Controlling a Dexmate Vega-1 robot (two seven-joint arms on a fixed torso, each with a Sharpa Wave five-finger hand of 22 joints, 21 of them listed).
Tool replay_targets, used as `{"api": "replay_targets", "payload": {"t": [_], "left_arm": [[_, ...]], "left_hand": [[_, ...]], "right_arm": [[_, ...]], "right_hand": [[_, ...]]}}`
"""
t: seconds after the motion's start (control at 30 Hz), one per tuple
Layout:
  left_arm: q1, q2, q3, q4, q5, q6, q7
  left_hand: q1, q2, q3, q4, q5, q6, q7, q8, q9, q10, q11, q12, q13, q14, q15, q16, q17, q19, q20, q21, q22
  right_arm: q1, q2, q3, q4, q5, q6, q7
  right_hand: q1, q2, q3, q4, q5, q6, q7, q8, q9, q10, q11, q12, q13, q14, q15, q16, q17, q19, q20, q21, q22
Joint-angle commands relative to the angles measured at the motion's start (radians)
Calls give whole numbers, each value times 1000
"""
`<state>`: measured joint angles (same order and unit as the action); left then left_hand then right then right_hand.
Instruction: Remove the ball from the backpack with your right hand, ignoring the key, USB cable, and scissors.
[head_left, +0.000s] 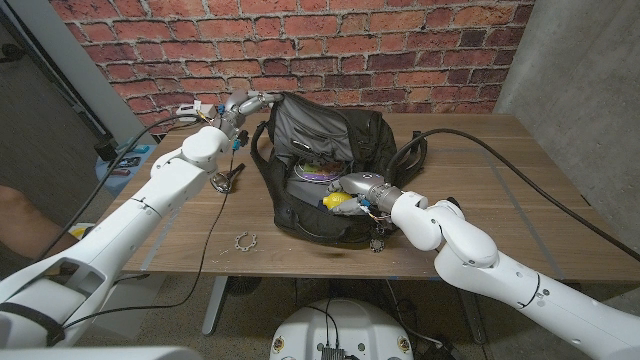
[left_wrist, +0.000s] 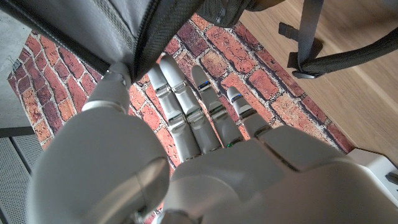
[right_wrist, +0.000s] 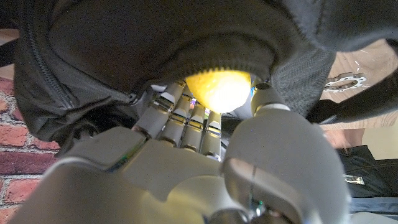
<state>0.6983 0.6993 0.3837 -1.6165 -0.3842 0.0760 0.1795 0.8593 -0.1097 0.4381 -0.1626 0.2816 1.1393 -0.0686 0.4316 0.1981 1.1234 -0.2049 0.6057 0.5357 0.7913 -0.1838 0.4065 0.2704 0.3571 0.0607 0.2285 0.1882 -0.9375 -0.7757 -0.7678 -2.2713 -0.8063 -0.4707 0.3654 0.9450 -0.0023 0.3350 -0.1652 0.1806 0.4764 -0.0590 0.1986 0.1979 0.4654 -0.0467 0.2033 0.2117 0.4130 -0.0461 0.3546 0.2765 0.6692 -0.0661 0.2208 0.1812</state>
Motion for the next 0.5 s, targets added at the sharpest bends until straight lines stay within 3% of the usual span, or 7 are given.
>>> {"api": "replay_targets", "payload": {"t": [0.03, 0.33, 0.5], "left_arm": [[4, 3, -4, 0, -2, -5, -4], [13, 6, -9, -4, -7, -6, -2], [19, 9, -12, -10, -5, -10, 3]], "left_hand": [[144, 151, -4, 1, 3, 2, 6, -2, 1, 2, -2, -6, 4, 5, -1, -1, 3, 4, 5, -2, 2], [144, 153, -5, 2, 4, 2, 5, -4, 1, 3, -3, -8, 3, 5, 0, -2, 5, 4, 5, -2, 2], [146, 153, -4, 1, 4, 3, 5, -5, 1, 3, -2, -9, 4, 6, 0, -3, 5, 4, 6, -2, 2]], "right_arm": [[7, -2, -1, 13, 10, 6, 9], [10, -3, -3, 25, 20, 7, 6], [9, -8, -2, 28, 23, 17, -6]], "right_hand": [[5, -1, 0, 4, 6, 14, 2, 4, 1, 17, -3, 7, 5, 11, -94, 5, 6, 11, -18, 7, 3], [22, 5, 1, 2, 10, 48, -8, 18, 2, 60, -13, 24, 9, 54, -116, 25, 13, 50, -37, 22, 3], [46, 11, 6, -2, 12, 86, -20, 31, 2, 106, -22, 42, 16, 113, -144, 49, 21, 94, -72, 39, 4]]}}
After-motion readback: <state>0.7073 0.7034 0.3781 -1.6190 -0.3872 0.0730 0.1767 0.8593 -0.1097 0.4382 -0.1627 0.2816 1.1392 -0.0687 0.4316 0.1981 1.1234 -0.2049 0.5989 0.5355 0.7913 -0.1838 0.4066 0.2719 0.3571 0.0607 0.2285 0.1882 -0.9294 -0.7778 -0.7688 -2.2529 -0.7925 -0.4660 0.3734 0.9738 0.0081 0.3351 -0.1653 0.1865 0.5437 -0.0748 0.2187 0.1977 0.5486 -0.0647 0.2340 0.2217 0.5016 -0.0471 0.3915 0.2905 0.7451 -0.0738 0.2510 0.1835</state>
